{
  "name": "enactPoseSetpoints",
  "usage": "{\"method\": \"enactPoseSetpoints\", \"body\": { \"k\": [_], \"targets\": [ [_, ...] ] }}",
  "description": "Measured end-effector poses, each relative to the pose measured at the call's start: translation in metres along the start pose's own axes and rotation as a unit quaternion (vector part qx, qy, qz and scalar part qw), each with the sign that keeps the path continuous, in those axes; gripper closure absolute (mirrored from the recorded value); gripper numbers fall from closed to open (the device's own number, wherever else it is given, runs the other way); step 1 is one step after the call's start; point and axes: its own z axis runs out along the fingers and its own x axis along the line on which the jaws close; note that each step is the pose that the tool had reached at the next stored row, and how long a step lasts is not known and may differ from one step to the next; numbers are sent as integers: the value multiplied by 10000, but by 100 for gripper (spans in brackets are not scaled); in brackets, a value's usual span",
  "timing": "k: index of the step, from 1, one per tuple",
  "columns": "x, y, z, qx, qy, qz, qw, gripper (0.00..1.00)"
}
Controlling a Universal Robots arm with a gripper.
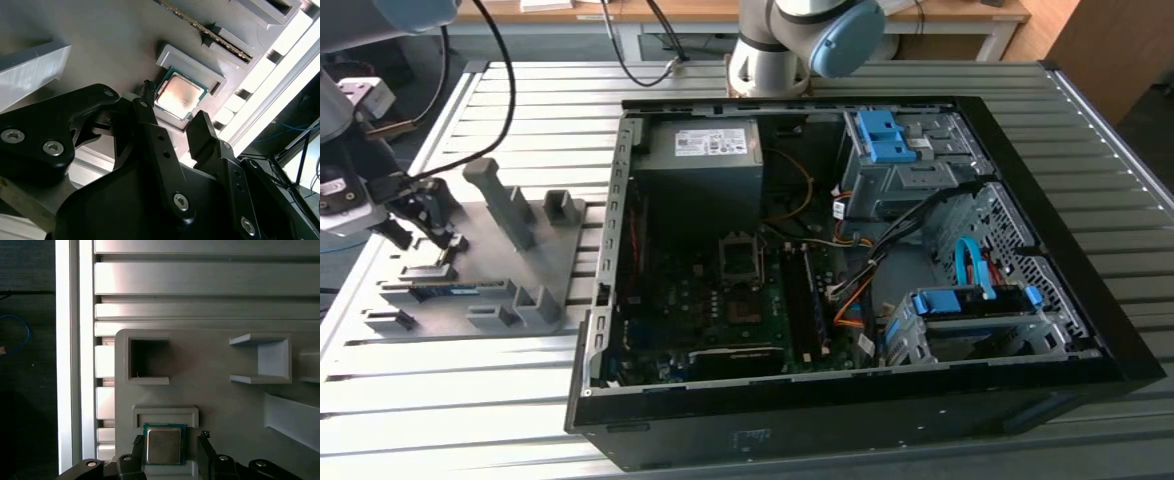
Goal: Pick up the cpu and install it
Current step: 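Pick up the cpu and move it towards the insertion slot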
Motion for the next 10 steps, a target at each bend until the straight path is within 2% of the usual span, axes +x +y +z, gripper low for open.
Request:
{"method": "enactPoseSetpoints", "body": {
  "k": [10],
  "targets": [
    [5, -23, 98, 0, 0, 0, 10000, 47]
  ]
}}
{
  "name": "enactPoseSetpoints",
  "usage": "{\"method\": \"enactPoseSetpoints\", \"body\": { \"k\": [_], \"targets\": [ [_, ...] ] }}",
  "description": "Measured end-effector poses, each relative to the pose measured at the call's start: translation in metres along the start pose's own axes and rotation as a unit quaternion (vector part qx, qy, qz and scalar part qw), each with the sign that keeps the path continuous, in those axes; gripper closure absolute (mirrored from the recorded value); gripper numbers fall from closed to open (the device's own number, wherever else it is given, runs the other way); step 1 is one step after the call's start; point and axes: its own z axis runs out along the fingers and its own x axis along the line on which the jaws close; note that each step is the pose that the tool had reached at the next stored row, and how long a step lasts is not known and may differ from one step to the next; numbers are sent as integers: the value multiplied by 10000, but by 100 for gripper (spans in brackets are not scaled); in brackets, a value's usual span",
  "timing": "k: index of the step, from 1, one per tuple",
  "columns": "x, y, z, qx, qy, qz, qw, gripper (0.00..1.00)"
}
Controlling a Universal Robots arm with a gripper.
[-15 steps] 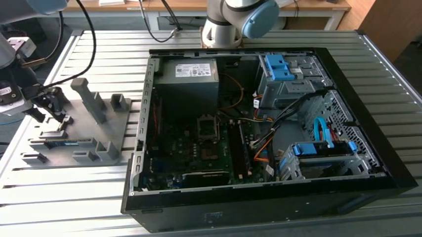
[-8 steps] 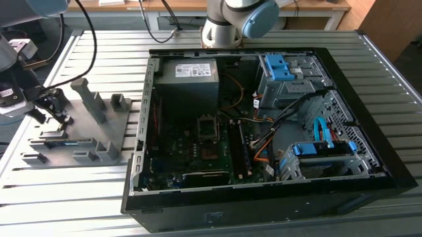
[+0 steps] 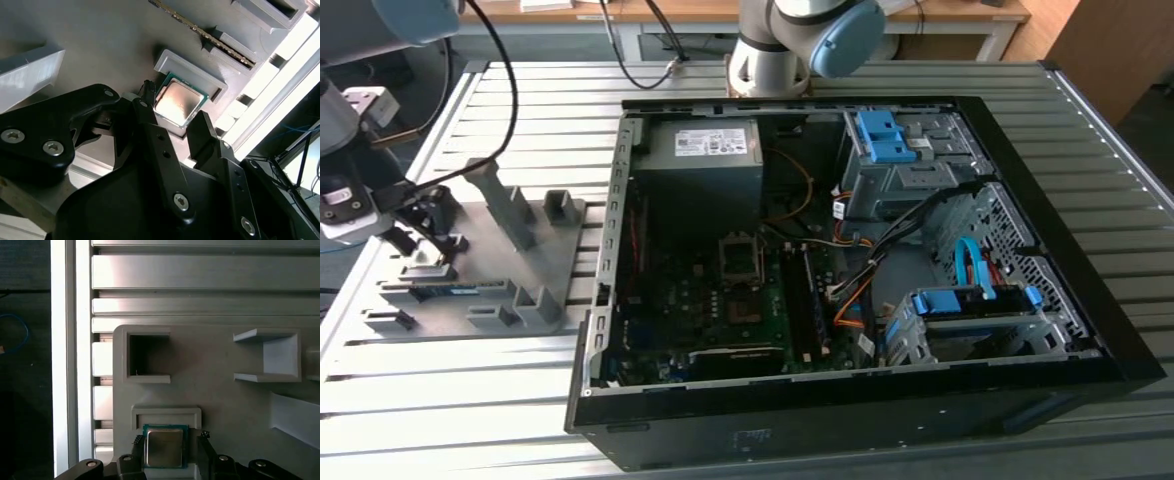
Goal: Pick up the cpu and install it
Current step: 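Pick up the cpu and move it towards the insertion slot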
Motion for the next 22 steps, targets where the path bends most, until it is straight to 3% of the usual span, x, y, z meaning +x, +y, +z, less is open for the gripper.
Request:
{"method": "enactPoseSetpoints", "body": {
  "k": [6, 22],
  "targets": [
    [6, -10, 56, 0, 1, 0, 10000, 47],
    [44, -16, 80, -4, 2, 0, 10000, 47]
  ]
}}
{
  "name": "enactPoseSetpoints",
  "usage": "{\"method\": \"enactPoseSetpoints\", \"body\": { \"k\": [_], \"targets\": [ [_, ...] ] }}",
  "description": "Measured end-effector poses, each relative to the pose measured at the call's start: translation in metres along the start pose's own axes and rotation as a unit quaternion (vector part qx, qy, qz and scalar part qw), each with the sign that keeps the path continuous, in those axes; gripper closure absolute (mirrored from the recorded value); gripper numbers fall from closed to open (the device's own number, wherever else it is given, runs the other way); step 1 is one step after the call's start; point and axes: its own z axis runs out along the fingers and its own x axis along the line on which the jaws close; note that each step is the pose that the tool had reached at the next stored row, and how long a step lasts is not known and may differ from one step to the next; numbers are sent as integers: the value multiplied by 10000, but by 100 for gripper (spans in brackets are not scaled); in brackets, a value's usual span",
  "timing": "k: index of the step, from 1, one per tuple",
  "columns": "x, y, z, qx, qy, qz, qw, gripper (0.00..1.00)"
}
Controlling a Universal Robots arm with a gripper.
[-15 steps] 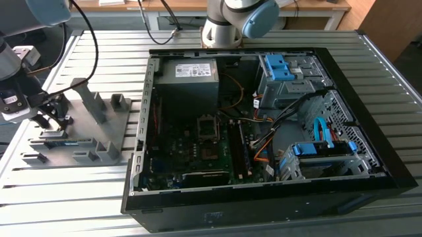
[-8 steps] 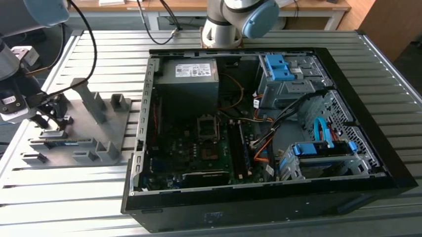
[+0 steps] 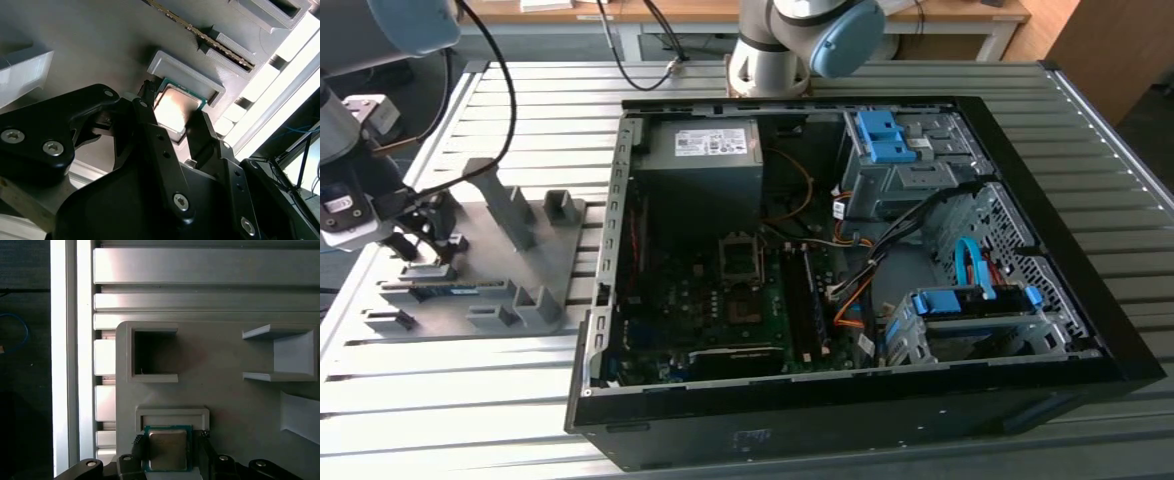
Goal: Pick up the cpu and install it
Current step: 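Pick up the cpu and move it towards the insertion slot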
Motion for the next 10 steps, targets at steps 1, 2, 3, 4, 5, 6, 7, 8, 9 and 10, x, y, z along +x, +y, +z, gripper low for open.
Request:
{"method": "enactPoseSetpoints", "body": {
  "k": [1, 2, 3, 4, 5, 6, 7, 8, 9, 10],
  "targets": [
    [0, -1, 1, 0, 0, 0, 10000, 47],
    [0, -1, 2, 0, 0, 0, 10000, 47],
    [0, -1, 2, 0, 0, 0, 10000, 47],
    [0, -1, 3, 0, -1, 0, 10000, 47],
    [-1, -1, 3, -1, -1, 0, 10000, 47],
    [-1, -2, -2, -2, -2, 0, 10000, 47],
    [-1, -3, -14, -4, -3, 0, 10000, 47],
    [-2, -3, -35, -4, -1, 0, 10000, 47],
    [-2, -3, -54, -5, -1, 0, 10000, 47],
    [-3, -2, -60, -5, -2, 0, 10000, 47]
  ]
}}
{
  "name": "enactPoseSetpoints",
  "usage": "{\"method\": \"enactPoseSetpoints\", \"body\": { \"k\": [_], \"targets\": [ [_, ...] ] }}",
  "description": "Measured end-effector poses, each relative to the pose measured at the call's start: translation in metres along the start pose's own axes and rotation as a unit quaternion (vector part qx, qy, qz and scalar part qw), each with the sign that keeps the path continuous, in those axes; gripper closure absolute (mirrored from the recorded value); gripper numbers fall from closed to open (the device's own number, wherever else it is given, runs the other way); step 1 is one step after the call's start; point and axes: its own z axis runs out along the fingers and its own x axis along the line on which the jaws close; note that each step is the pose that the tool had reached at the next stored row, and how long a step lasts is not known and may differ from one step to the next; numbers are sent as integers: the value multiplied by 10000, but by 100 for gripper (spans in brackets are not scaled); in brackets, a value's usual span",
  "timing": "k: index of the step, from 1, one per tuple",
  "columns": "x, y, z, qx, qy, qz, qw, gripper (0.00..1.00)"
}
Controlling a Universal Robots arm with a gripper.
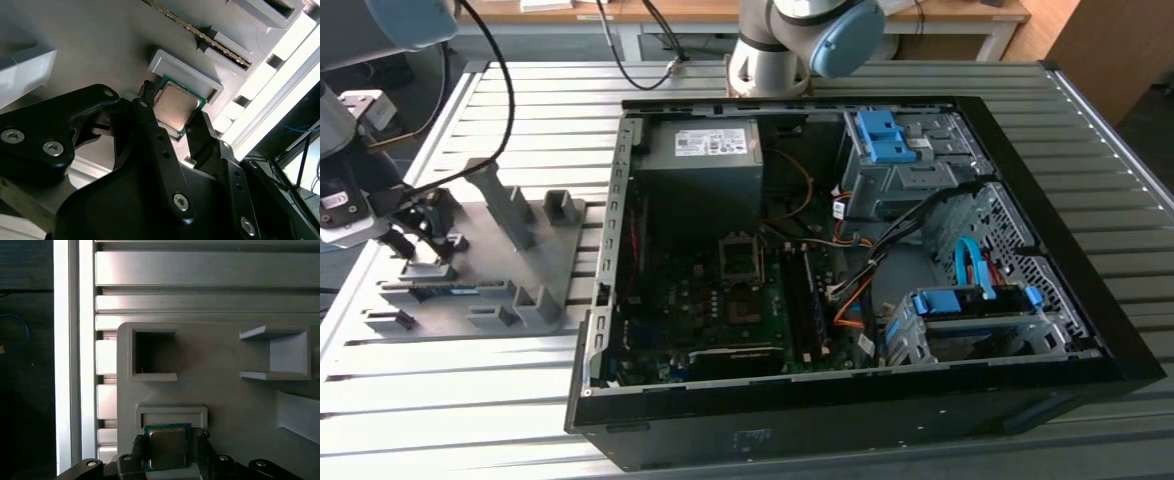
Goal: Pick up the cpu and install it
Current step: 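Pick up the cpu and move it towards the insertion slot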
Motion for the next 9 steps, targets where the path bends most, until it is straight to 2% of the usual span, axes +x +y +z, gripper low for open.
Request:
{"method": "enactPoseSetpoints", "body": {
  "k": [4, 9],
  "targets": [
    [0, -5, 3, -1, 0, 0, 10000, 47],
    [-10, -10, 28, 1, 18, 0, 10000, 47]
  ]
}}
